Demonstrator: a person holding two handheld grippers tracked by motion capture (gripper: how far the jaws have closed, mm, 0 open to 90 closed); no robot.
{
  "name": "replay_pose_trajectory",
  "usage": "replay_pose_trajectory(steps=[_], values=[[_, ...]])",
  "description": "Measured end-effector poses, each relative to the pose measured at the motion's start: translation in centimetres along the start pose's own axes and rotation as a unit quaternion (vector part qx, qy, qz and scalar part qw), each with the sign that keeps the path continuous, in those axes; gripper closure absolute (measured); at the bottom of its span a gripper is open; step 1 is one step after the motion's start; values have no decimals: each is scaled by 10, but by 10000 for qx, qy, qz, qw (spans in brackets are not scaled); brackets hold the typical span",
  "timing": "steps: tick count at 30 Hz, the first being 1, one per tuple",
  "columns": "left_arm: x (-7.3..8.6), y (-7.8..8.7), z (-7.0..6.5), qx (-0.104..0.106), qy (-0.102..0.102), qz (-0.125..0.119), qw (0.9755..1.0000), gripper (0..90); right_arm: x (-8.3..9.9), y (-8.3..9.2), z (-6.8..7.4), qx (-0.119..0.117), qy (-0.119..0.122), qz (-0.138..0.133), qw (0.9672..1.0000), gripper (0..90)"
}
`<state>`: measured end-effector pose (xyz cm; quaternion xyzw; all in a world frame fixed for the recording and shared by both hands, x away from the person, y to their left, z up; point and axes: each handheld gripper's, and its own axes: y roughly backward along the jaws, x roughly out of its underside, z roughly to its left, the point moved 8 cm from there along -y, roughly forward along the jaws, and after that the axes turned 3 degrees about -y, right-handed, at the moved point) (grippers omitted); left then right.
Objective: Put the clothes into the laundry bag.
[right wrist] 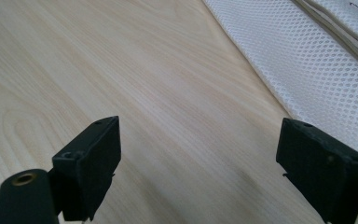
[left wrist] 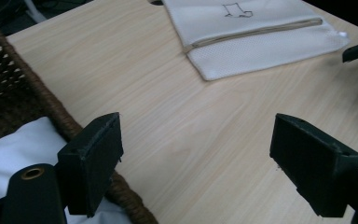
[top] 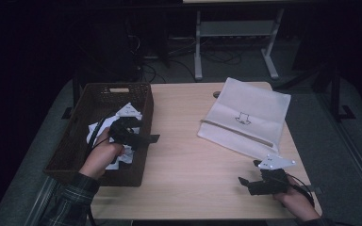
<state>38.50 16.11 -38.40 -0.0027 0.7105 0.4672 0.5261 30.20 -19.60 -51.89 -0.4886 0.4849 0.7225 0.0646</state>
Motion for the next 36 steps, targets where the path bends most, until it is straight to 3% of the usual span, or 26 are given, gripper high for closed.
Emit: replay_pose_trajectory(steps=[12,19,20,25,36], values=[[6,14,32,-232,121,172,9995,165,0,0,0,-9,13,-2,10000,129],[18,22,65,-481,326,352,9977,165,0,0,0,2,-4,7,10000,129],[18,22,65,-481,326,352,9977,165,0,0,0,2,-4,7,10000,129],[32,23,89,-666,473,617,9947,166,1,-1,-1,11,-13,20,10000,129],[53,11,117,-821,608,1099,9887,186,1,-1,0,-4,27,34,10000,129]])
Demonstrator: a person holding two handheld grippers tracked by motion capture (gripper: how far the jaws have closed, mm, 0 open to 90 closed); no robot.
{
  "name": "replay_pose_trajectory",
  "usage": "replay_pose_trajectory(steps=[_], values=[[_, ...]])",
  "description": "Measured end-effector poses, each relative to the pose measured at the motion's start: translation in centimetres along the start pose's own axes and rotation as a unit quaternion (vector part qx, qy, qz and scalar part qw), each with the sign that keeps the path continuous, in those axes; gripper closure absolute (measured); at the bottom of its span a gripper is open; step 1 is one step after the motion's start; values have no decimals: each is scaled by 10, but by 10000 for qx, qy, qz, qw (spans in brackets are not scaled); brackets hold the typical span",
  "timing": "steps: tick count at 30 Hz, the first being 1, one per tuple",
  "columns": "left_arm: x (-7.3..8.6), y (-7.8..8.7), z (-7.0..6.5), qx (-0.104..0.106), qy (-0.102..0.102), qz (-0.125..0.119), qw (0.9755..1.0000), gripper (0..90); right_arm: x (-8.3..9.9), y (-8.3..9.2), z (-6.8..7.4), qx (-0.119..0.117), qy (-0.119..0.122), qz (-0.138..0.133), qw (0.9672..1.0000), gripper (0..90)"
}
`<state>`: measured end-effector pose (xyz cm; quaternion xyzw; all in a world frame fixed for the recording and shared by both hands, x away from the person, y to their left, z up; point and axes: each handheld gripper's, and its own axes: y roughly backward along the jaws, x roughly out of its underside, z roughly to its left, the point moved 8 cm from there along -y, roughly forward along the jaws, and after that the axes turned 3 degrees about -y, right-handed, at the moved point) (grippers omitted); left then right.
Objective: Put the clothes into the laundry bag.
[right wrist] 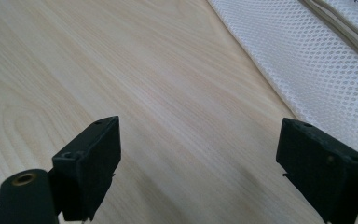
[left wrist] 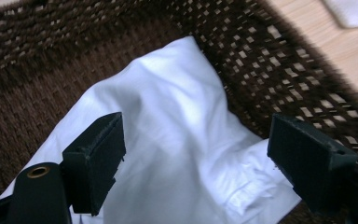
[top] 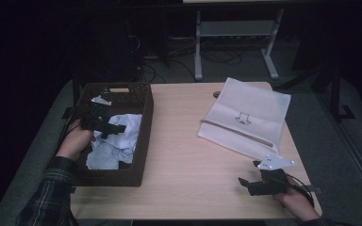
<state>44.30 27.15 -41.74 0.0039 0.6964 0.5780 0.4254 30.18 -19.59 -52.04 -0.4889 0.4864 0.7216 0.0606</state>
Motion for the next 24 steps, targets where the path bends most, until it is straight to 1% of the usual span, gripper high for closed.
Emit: replay_pose_trajectory(steps=[1,2,4,6,8,10,13,15,16,17,18,19,22,23,24], values=[[0,0,0,0,0,0,10000,186,0,0,0,0,0,0,10000,129],[3,-7,4,-48,14,140,9999,186,0,0,0,6,-8,2,10000,129],[6,-14,8,-94,5,305,9995,186,0,0,0,1,-9,0,10000,129],[11,-21,12,-171,-9,503,9986,199,0,0,0,0,-14,-3,10000,129],[15,-28,15,-200,-12,645,9977,205,0,0,0,-2,-10,8,10000,129],[20,-34,17,-171,34,752,9970,210,1,0,0,0,-4,6,10000,129],[28,-45,21,-229,99,950,9952,212,0,1,-1,7,-14,-10,10000,129],[34,-51,22,-160,157,1025,9945,204,0,1,-1,6,-14,-10,10000,129],[37,-54,22,-91,163,1120,9935,201,0,1,-1,5,-12,-11,10000,129],[37,-54,22,-91,163,1120,9935,191,0,1,-1,5,-12,-11,10000,129],[40,-56,22,-42,189,1228,9922,191,0,1,-1,9,-18,-9,10000,129],[41,-58,22,-45,190,1282,9916,185,1,1,0,2,-13,1,10000,129],[45,-63,21,-55,138,1267,9918,165,1,1,0,4,-9,5,10000,129],[46,-64,21,-58,145,1275,9917,151,1,1,-1,9,-10,2,10000,129],[47,-65,21,-63,193,1290,9914,151,1,1,-1,8,-7,1,10000,129]])
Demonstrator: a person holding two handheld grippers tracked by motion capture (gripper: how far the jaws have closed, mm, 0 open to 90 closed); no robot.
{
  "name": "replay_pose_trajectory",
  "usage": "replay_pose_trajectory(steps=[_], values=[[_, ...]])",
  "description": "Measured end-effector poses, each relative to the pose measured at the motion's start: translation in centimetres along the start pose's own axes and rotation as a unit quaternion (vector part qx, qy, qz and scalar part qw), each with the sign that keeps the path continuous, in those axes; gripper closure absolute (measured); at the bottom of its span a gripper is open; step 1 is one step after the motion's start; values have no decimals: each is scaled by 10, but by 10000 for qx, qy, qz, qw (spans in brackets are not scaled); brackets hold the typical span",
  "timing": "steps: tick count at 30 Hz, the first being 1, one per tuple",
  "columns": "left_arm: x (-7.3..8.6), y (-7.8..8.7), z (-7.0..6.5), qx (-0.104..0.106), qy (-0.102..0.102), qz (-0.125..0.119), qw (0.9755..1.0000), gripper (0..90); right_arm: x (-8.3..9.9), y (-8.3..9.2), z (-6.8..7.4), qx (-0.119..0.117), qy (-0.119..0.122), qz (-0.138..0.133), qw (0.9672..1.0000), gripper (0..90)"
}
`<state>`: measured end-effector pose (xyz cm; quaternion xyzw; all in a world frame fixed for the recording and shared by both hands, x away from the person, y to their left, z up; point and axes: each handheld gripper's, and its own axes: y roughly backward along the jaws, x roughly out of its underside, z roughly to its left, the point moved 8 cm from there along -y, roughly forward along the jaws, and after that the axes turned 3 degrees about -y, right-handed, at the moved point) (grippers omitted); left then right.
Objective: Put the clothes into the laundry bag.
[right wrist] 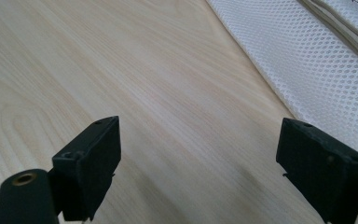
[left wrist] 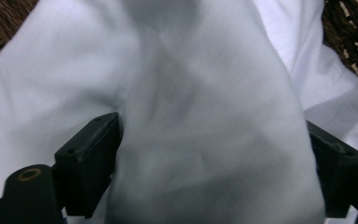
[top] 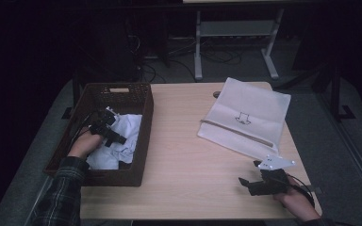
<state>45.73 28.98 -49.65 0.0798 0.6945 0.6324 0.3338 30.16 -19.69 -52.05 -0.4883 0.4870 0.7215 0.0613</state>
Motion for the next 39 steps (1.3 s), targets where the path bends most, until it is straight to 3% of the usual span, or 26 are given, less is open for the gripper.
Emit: replay_pose_trajectory(steps=[5,12,19,25,26,27,29,35,39], values=[[2,-4,0,-31,44,29,10000,137,0,-1,1,-6,16,13,10000,129],[4,-14,-2,-74,-110,44,9999,62,0,-1,1,-10,40,12,10000,129],[5,-16,-2,-101,-128,47,9999,73,0,-2,2,-33,68,43,10000,129],[5,-9,1,-270,-144,152,9994,312,0,-1,2,-25,61,34,10000,129],[5,-6,1,-302,-120,171,9993,369,0,-1,2,-26,61,34,10000,129],[5,-5,1,-290,-142,185,9993,520,0,-2,2,-29,52,36,10000,129],[5,-3,0,-253,-73,215,9994,618,0,-2,2,-39,73,44,10000,129],[4,3,2,-104,173,184,9996,704,1,-1,1,-24,51,29,10000,129],[2,13,5,-53,407,12,9992,711,0,-1,1,-27,54,32,10000,129]])
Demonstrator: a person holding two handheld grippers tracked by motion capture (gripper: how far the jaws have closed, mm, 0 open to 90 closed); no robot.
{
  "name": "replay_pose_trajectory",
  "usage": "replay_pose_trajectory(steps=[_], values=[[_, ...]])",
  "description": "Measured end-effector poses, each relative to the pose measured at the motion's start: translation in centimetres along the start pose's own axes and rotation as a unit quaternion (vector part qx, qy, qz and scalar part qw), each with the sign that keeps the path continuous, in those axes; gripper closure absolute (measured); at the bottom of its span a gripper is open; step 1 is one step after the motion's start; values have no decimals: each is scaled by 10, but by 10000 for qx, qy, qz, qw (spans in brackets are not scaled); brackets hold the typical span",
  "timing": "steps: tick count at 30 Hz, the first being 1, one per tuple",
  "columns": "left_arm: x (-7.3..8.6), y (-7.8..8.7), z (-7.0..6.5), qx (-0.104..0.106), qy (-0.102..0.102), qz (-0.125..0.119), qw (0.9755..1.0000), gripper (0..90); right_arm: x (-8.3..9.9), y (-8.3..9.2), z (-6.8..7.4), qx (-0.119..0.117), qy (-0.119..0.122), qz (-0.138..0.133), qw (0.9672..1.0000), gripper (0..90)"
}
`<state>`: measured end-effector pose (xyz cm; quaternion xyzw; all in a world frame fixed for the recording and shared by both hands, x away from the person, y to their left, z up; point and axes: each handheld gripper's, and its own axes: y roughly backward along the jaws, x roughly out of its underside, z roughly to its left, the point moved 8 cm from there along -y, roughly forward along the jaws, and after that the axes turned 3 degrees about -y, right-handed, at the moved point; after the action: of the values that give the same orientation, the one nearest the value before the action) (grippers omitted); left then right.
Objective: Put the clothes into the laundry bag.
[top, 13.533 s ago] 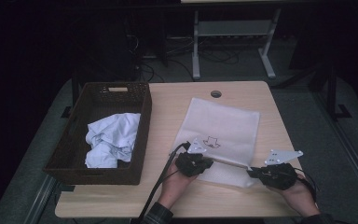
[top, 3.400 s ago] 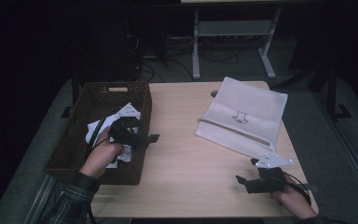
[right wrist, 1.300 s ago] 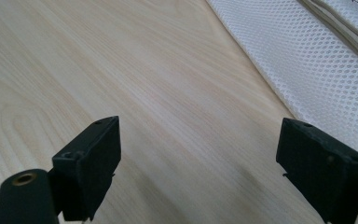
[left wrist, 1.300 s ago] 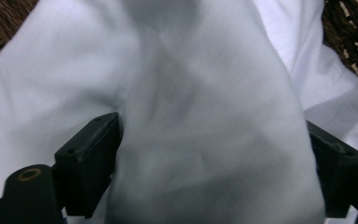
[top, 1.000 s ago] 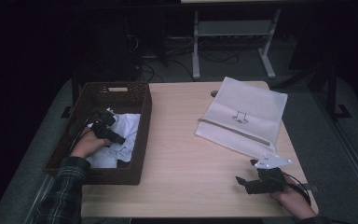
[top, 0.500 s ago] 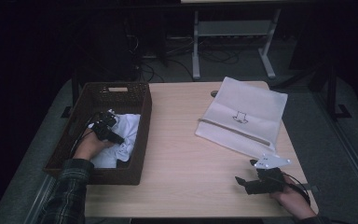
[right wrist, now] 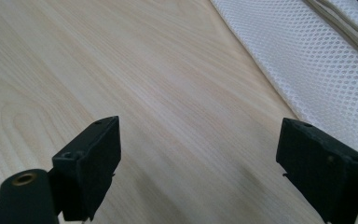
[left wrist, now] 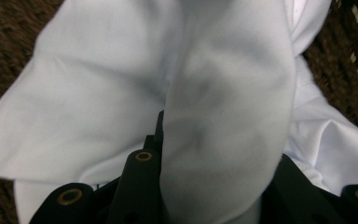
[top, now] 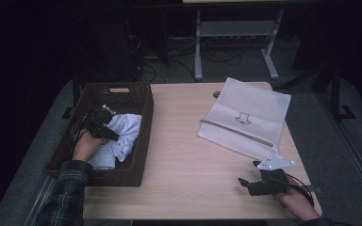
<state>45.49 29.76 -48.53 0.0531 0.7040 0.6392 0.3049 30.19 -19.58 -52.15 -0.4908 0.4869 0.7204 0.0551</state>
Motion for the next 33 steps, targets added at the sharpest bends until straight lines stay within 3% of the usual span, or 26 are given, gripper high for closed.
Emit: replay_pose_trajectory(steps=[5,14,24,33], values=[[-1,12,3,157,164,-236,9995,710,0,0,0,3,2,0,10000,129],[-4,34,6,200,246,-429,9986,710,0,0,0,7,-2,-10,10000,129],[-11,70,7,209,164,-612,9978,710,-1,0,0,4,-4,-11,10000,129],[-20,103,-2,277,21,-889,9957,711,-2,-1,0,-1,17,-20,10000,129]])
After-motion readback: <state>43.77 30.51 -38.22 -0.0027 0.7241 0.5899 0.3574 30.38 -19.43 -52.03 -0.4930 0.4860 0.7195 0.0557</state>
